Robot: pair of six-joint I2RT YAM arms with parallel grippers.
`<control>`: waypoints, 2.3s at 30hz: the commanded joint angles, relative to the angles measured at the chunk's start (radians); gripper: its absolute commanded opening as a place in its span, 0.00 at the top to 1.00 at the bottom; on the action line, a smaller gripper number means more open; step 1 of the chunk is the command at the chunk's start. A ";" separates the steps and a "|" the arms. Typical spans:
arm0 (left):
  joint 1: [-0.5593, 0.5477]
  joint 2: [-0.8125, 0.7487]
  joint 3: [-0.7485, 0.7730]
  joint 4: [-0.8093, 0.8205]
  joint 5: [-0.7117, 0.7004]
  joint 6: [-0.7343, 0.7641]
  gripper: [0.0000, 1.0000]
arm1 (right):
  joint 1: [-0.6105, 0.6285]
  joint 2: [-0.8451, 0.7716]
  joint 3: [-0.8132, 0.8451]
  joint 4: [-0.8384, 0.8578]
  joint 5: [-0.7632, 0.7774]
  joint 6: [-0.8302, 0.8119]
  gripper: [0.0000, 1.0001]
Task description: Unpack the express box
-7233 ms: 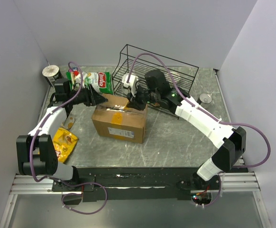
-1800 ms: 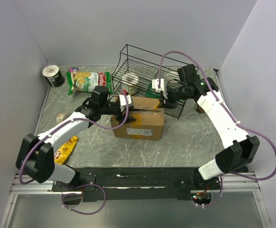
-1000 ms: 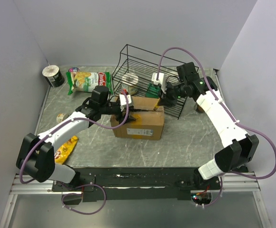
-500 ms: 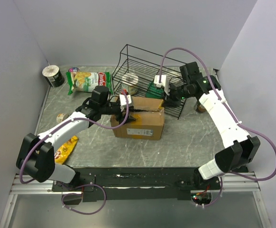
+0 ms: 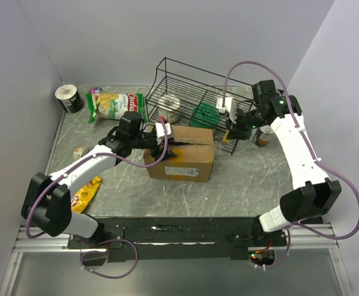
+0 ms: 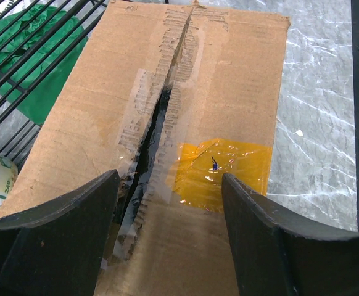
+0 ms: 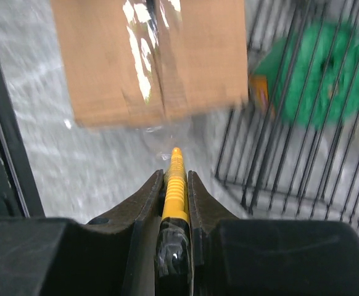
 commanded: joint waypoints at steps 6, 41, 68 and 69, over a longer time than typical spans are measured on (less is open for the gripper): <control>0.004 0.051 -0.024 -0.177 -0.076 0.042 0.28 | -0.077 -0.076 -0.015 0.080 0.049 0.135 1.00; 0.309 -0.168 0.070 -0.130 -0.304 -0.664 0.14 | 0.270 -0.184 -0.174 0.807 0.333 0.887 1.00; 0.269 -0.288 0.024 -0.737 0.099 0.116 0.76 | 0.242 -0.073 -0.236 0.807 0.479 0.710 1.00; 0.257 -0.288 0.018 -0.720 0.105 0.099 0.78 | 0.242 -0.070 -0.236 0.805 0.471 0.710 1.00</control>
